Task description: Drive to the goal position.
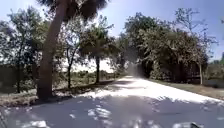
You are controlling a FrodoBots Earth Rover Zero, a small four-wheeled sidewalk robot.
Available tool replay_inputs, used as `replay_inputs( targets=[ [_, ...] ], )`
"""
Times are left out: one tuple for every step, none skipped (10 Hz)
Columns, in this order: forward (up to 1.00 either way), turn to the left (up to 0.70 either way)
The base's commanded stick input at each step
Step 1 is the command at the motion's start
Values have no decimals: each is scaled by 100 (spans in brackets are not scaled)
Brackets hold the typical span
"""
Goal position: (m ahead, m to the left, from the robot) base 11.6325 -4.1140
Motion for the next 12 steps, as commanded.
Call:
replay_inputs(
  targets=[
    [70,-14],
    [70,-14],
    [70,-14],
    [70,-14],
    [70,-14],
    [70,-14],
    [70,-14],
    [70,-14],
    [70,-7],
    [70,0],
    [70,0],
    [70,0]
  ],
)
